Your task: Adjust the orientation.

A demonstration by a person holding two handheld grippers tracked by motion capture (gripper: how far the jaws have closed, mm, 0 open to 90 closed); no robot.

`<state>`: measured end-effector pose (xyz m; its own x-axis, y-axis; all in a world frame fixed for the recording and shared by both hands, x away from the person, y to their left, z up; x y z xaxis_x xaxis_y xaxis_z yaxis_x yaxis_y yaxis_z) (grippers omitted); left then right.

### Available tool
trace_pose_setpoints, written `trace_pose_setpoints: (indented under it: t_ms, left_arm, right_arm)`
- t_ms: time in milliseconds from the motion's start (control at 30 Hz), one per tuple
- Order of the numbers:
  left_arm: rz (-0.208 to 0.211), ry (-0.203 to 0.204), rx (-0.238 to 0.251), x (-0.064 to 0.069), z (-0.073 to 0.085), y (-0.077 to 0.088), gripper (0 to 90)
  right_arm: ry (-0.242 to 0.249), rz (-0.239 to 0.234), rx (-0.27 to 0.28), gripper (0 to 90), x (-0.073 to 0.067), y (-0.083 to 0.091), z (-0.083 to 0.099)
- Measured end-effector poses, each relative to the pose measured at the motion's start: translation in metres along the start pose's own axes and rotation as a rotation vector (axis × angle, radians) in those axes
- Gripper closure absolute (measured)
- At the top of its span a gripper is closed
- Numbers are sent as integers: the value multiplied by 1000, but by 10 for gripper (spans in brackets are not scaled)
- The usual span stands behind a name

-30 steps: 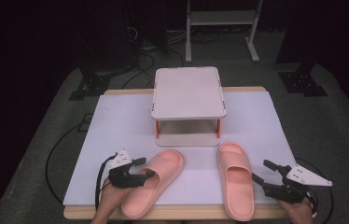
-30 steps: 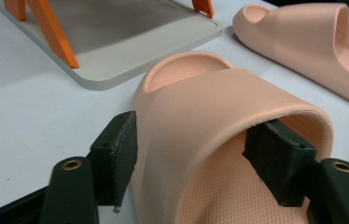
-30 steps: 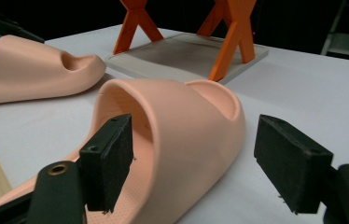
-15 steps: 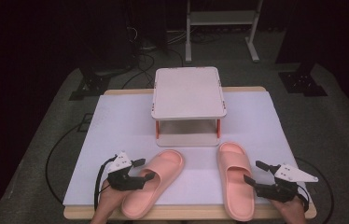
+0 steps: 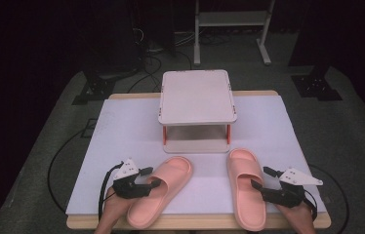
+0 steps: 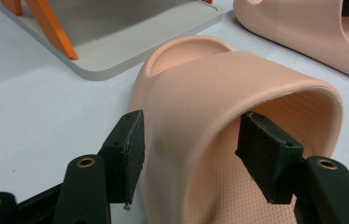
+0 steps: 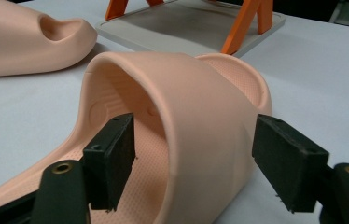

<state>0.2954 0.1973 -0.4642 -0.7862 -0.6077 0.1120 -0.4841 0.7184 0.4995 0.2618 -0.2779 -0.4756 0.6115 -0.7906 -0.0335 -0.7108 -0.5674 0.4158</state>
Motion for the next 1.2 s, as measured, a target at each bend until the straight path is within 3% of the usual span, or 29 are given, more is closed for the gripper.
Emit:
trace_pose_setpoints:
  t_ms: [300, 833, 1067, 1133, 1200]
  left_arm:
    - [1, 3, -7, -4, 1, -3, 475]
    - [7, 60, -3, -10, 3, -4, 580]
    - [-5, 63, 7, -10, 3, -3, 623]
    - [6, 92, 21, -12, 3, -3, 622]
    - [4, 94, 17, -12, 4, -3, 625]
  right_arm:
    - [12, 28, -53, 423, 1, -7, 1]
    - [45, 117, -65, 557, -2, -9, 1]
    - [49, 118, -58, 585, -3, -9, 1]
    - [39, 112, -57, 587, -3, -8, 0]
    - [40, 107, -54, 604, -3, -8, 0]
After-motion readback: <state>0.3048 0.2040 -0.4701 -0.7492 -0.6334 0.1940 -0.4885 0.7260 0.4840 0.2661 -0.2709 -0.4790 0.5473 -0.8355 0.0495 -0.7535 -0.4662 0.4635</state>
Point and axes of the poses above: each handheld gripper's, and its own axes: y roughly backward along the jaws, z roughly out of its underside, x roughly to its right, the point moved 1 cm from there along -y, roughly forward along the jaws, and after that the axes turned 1 degree about z, right-handed, at the moved point
